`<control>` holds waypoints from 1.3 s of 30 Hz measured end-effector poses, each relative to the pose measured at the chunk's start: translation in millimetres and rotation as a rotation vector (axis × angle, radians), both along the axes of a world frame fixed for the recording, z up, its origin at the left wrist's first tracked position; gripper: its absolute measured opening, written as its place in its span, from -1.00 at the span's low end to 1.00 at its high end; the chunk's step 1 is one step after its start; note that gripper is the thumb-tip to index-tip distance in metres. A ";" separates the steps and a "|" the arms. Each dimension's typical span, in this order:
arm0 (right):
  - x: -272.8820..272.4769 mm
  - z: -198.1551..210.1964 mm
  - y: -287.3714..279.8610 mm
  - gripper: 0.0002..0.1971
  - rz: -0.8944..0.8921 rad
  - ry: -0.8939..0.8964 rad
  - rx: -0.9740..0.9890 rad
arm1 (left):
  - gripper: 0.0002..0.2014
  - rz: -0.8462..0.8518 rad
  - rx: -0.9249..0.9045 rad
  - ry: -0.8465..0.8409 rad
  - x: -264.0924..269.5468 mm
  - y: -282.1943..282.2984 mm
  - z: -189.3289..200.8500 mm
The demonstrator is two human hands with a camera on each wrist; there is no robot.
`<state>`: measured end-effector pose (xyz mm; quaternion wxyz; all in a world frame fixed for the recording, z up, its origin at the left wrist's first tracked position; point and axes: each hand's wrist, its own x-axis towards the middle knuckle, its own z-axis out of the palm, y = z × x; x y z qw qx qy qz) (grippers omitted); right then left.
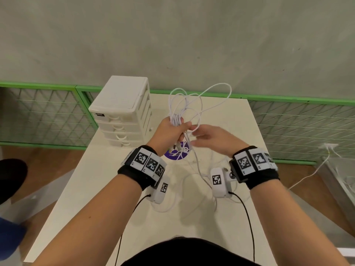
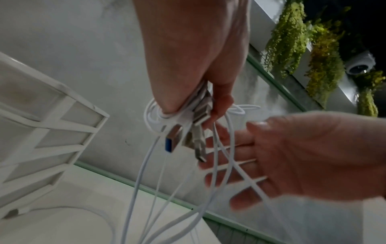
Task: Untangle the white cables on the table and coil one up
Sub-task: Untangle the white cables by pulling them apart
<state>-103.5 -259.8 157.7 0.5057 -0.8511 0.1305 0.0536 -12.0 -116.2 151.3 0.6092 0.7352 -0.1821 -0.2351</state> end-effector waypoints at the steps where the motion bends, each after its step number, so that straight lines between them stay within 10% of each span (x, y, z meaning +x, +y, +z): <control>1: 1.0 -4.4 5.6 -0.54 0.028 -0.001 0.012 | -0.75 -0.016 -0.007 -0.002 0.2 0.0 3.2; 5: 2.3 -23.3 5.9 -0.85 -0.053 -0.105 -0.011 | -0.71 -0.087 0.060 -0.062 6.0 7.9 12.6; 18: -20.0 -25.0 -24.6 -0.68 -0.274 -0.157 0.176 | -0.61 -0.055 0.073 0.075 22.0 31.3 6.6; 24: -5.9 -10.4 -24.2 -0.80 -0.431 -0.380 0.062 | -0.68 -0.016 0.326 -0.128 22.7 34.1 16.5; 39: 5.8 -10.6 4.6 -0.82 -0.175 -0.278 -0.015 | -0.74 -0.206 0.193 -0.125 4.5 20.9 26.5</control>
